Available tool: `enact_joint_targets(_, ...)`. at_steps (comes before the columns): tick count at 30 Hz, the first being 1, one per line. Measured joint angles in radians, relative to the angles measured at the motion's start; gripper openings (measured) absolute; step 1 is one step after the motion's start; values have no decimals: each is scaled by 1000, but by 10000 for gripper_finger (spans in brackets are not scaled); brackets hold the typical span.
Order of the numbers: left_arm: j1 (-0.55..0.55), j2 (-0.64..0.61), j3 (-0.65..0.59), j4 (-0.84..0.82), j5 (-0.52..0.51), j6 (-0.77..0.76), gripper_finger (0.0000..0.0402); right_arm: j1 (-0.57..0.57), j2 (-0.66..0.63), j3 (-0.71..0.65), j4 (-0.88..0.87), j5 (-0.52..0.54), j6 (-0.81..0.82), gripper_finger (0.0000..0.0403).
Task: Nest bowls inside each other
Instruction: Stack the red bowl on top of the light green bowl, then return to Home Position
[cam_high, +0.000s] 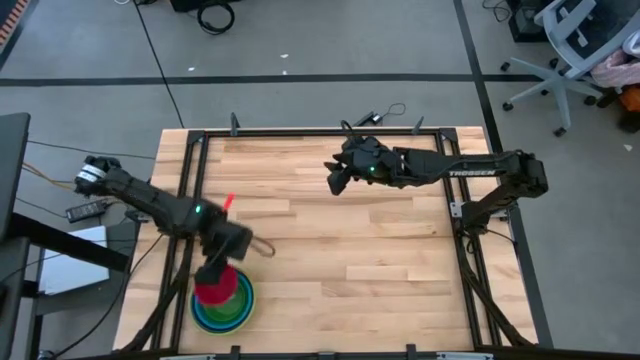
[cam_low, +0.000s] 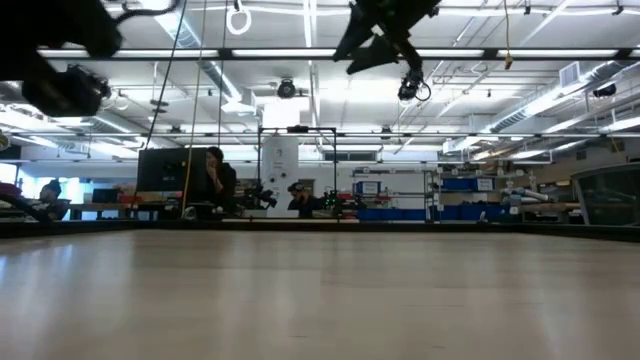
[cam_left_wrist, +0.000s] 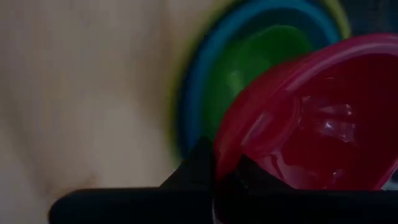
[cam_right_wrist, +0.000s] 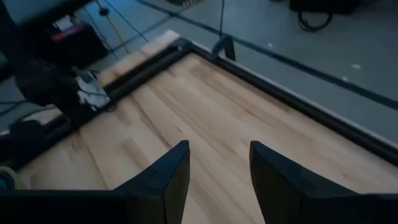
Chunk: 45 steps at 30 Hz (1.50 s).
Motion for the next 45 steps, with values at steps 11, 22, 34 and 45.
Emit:
enact_joint_targets(11,-250,0,-50,258,-193,-325,39,14,12,-1,-79,-21,24,169)
enact_joint_targets(22,-298,25,-30,188,-208,-433,180,12,15,-1,-92,-38,54,169)
enact_joint_targets(34,-104,-34,232,-54,-429,-216,199,-1,-144,-1,-52,-242,66,166)
enact_joint_targets(45,163,-358,89,628,-635,21,125,80,-428,-65,2,-312,-108,14)
